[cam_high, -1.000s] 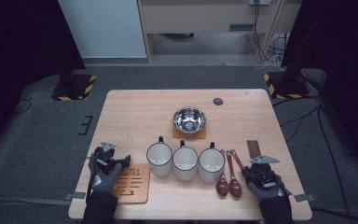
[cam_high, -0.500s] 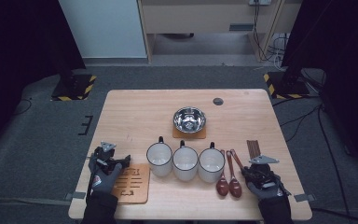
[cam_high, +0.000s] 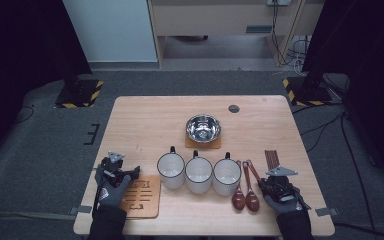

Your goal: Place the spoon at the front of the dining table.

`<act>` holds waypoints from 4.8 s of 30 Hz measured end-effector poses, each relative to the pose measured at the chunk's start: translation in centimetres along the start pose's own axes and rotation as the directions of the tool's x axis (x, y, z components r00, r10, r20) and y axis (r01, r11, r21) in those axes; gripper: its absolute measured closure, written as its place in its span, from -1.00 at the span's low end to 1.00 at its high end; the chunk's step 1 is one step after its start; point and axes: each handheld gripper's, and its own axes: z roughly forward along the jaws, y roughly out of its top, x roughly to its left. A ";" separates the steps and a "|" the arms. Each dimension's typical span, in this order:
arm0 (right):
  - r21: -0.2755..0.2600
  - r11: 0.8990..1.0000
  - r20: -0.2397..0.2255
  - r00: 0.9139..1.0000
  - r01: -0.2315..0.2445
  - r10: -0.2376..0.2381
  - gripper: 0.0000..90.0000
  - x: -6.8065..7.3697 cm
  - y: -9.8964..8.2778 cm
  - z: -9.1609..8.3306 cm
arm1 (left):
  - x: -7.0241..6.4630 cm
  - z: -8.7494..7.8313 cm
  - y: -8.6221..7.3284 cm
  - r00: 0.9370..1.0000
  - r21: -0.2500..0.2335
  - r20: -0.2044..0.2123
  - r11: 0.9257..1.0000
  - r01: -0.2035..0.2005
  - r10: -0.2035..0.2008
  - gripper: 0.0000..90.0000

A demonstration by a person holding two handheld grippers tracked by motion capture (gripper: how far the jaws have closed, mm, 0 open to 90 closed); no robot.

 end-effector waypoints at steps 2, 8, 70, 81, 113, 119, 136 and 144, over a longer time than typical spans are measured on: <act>-0.002 1.000 0.001 1.000 -0.002 0.002 0.75 0.0 0.0 0.0 | 0.0 0.0 0.0 1.000 0.000 0.000 1.000 0.000 0.000 -0.89; -0.001 1.000 0.004 1.000 -0.009 0.009 0.78 0.1 0.1 0.1 | 0.0 0.0 0.0 1.000 0.000 0.000 1.000 0.000 0.000 -0.89; -0.161 0.986 -0.006 0.999 -0.041 0.041 0.80 -1.0 1.8 -4.0 | 0.3 -0.4 0.0 1.000 -0.005 -0.006 1.000 0.008 -0.008 -0.82; -0.181 0.983 -0.012 0.999 -0.043 0.041 0.80 -1.0 2.0 -4.0 | 0.2 -2.9 1.1 0.998 -0.109 0.050 0.993 0.053 -0.048 -0.70; -0.211 0.977 -0.016 0.999 -0.035 0.032 0.81 -1.0 2.7 -4.3 | -4.1 -8.3 5.4 0.979 -0.272 0.197 0.962 -0.002 0.057 -0.59; -0.221 0.975 -0.016 1.000 -0.026 0.023 0.81 -1.2 3.2 -4.4 | -4.9 -8.4 6.5 0.975 -0.281 0.208 0.960 -0.015 0.076 -0.59; -0.281 0.960 -0.036 0.999 -0.017 0.007 0.81 -1.0 5.2 -4.9 | -9.0 -8.4 10.1 0.950 -0.309 0.280 0.950 -0.051 0.142 -0.59; -0.296 0.955 -0.040 0.999 -0.018 0.007 0.81 -1.1 5.5 -5.1 | -10.9 -8.1 11.3 0.938 -0.321 0.309 0.945 -0.054 0.158 -0.59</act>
